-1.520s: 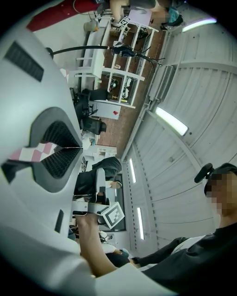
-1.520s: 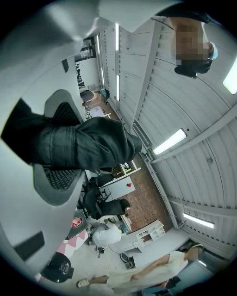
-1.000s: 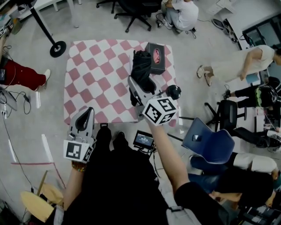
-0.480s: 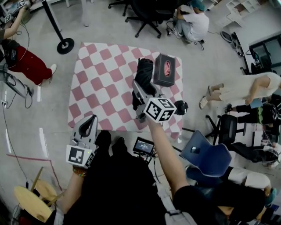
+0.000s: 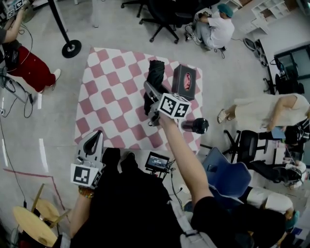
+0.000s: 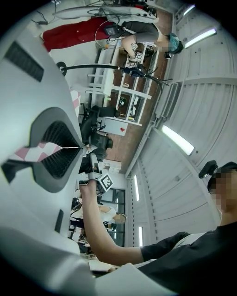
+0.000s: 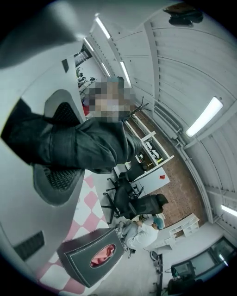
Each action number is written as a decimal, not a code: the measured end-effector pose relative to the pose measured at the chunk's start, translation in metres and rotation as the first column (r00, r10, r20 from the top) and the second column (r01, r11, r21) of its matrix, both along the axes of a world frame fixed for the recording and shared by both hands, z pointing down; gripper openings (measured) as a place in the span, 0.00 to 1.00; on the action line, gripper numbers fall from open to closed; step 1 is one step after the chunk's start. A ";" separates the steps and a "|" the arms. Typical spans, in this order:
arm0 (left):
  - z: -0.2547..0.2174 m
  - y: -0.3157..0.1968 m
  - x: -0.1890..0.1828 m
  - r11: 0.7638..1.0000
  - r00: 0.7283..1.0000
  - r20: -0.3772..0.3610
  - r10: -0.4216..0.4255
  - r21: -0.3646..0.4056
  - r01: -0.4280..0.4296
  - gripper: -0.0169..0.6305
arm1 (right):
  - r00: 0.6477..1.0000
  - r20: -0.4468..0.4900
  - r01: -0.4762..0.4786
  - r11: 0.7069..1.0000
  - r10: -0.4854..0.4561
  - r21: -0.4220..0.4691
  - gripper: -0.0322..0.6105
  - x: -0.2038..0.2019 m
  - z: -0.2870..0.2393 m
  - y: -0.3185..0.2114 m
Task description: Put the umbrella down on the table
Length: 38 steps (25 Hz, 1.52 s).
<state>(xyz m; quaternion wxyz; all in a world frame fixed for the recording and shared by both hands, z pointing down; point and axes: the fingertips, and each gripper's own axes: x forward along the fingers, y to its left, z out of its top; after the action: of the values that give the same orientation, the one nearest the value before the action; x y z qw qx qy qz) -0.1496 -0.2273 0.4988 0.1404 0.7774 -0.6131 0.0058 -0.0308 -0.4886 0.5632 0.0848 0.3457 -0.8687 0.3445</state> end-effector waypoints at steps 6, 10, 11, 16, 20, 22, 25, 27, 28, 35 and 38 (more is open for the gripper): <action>0.009 -0.007 -0.016 0.999 0.999 -0.022 -0.035 -0.009 0.035 0.05 | 1.000 -0.015 -0.015 0.996 0.013 -0.093 0.42 -0.013 0.025 -0.044; 0.021 -0.006 -0.024 0.998 0.998 -0.039 -0.057 -0.037 0.055 0.05 | 0.999 -0.039 -0.034 0.987 0.028 -0.157 0.42 -0.016 0.047 -0.069; 0.024 -0.008 -0.027 0.997 0.997 -0.042 -0.060 -0.042 0.059 0.05 | 0.999 -0.042 -0.040 0.984 0.034 -0.171 0.42 -0.017 0.051 -0.076; 0.038 -0.013 -0.033 0.996 0.996 -0.063 -0.067 -0.065 0.062 0.05 | 0.994 -0.099 -0.057 0.975 0.036 -0.217 0.42 -0.025 0.080 -0.103; 0.045 -0.015 -0.036 0.994 0.994 -0.072 -0.077 -0.077 0.071 0.05 | 0.988 -0.145 -0.079 0.966 0.044 -0.246 0.42 -0.029 0.105 -0.124; 0.049 -0.015 -0.040 0.993 0.993 -0.077 -0.088 -0.087 0.082 0.05 | 0.986 -0.158 -0.093 0.959 0.051 -0.269 0.42 -0.031 0.116 -0.134; 0.057 -0.013 -0.049 0.989 0.990 -0.091 -0.111 -0.104 0.101 0.05 | 0.981 -0.188 -0.111 0.949 0.057 -0.295 0.42 -0.036 0.134 -0.146; 0.065 -0.011 -0.051 0.988 0.988 -0.101 -0.113 -0.121 0.101 0.05 | 0.975 -0.214 -0.122 0.943 0.056 -0.309 0.42 -0.038 0.147 -0.153; 0.069 -0.010 -0.050 0.987 0.988 -0.105 -0.111 -0.130 0.098 0.05 | 0.973 -0.225 -0.129 0.940 0.058 -0.316 0.42 -0.039 0.152 -0.156; 0.081 -0.005 -0.043 0.984 0.986 -0.133 -0.095 -0.165 0.072 0.05 | 0.949 -0.311 -0.161 0.924 0.049 -0.346 0.42 -0.045 0.182 -0.166; 0.083 -0.006 -0.039 0.984 0.988 -0.138 -0.076 -0.171 0.052 0.05 | 0.936 -0.347 -0.180 0.916 0.048 -0.359 0.42 -0.044 0.196 -0.171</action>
<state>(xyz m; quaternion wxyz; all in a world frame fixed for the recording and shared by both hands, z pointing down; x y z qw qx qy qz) -0.1885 -0.2334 0.5816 0.2488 0.7411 -0.6235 -0.0036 -0.0748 -0.6600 0.7589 0.2753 0.4261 -0.7352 0.4496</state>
